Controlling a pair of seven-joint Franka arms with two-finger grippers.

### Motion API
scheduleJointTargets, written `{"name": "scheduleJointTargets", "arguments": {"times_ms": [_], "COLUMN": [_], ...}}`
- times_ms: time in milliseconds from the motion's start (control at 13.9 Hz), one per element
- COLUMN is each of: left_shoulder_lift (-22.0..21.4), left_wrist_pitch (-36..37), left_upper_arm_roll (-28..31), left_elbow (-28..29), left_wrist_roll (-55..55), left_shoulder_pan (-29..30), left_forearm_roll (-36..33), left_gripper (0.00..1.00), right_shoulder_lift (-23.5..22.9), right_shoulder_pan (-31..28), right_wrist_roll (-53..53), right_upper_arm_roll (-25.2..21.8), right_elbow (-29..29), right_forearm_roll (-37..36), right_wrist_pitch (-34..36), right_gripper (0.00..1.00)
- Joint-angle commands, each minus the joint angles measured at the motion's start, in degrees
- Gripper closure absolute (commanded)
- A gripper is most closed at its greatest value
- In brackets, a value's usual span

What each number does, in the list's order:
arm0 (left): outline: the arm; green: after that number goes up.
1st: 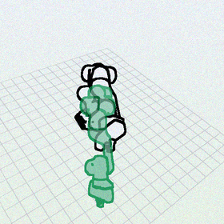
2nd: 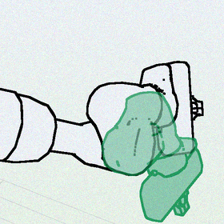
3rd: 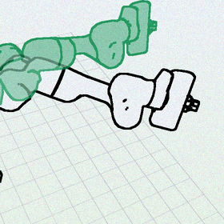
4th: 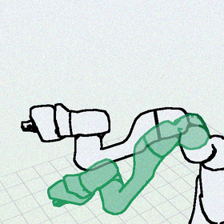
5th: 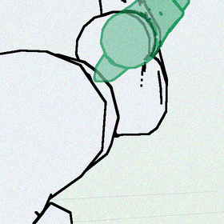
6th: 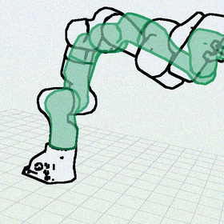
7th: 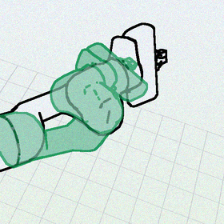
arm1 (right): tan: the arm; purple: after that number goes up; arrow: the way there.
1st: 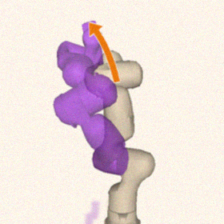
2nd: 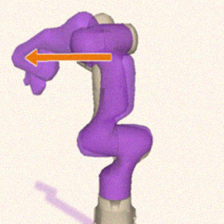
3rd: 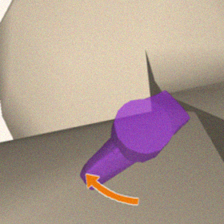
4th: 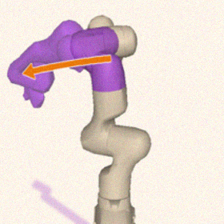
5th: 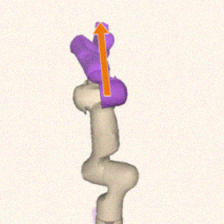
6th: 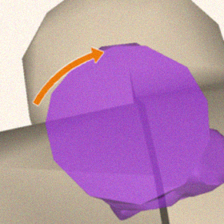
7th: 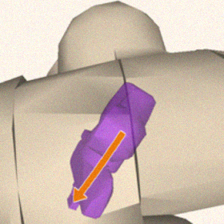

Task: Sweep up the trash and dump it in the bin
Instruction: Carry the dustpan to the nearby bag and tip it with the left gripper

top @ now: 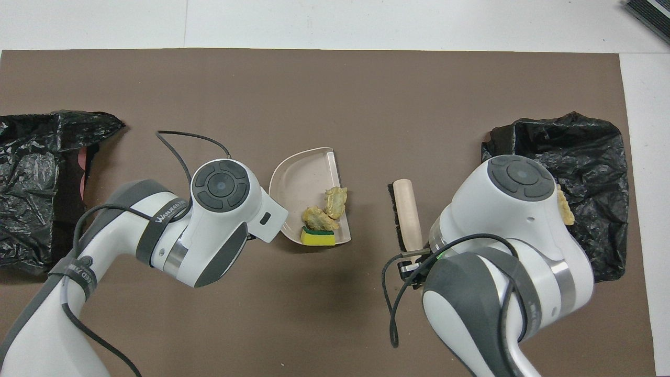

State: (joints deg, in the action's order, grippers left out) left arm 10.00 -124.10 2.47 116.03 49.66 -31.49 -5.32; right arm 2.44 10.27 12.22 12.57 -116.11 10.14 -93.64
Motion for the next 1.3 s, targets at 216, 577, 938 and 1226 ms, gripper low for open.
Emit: {"name": "scheduleJointTargets", "arguments": {"times_ms": [216, 577, 938, 1226], "left_shoulder_lift": [0.37, 2.38, 2.92, 2.92], "left_wrist_pitch": [-2.02, 6.65, 16.68, 18.89], "left_upper_arm_roll": [-0.27, -0.27, -0.10, 0.34], "left_elbow": [-2.46, -13.43, -21.27, -21.64], "left_wrist_roll": [15.10, 25.39, 33.37, 44.36], "left_shoulder_pan": [5.55, 11.53, 18.81, 27.78], "left_forearm_roll": [13.67, 16.84, 15.96, 14.30], "left_gripper": [1.00, 1.00, 1.00, 1.00], "right_shoulder_lift": [-1.57, 2.20, 4.24, 1.17], "right_shoulder_pan": [3.88, 9.32, 16.18, 20.83], "right_wrist_roll": [5.95, 16.50, 21.00, 22.14], "right_upper_arm_roll": [0.79, 0.96, 0.96, 0.96], "right_elbow": [-4.47, -8.59, -13.96, -15.55], "right_forearm_roll": [-7.59, -3.66, 4.89, 7.18], "right_wrist_pitch": [-5.06, -4.52, -10.75, -18.22], "right_gripper": [1.00, 1.00, 1.00, 1.00]}}
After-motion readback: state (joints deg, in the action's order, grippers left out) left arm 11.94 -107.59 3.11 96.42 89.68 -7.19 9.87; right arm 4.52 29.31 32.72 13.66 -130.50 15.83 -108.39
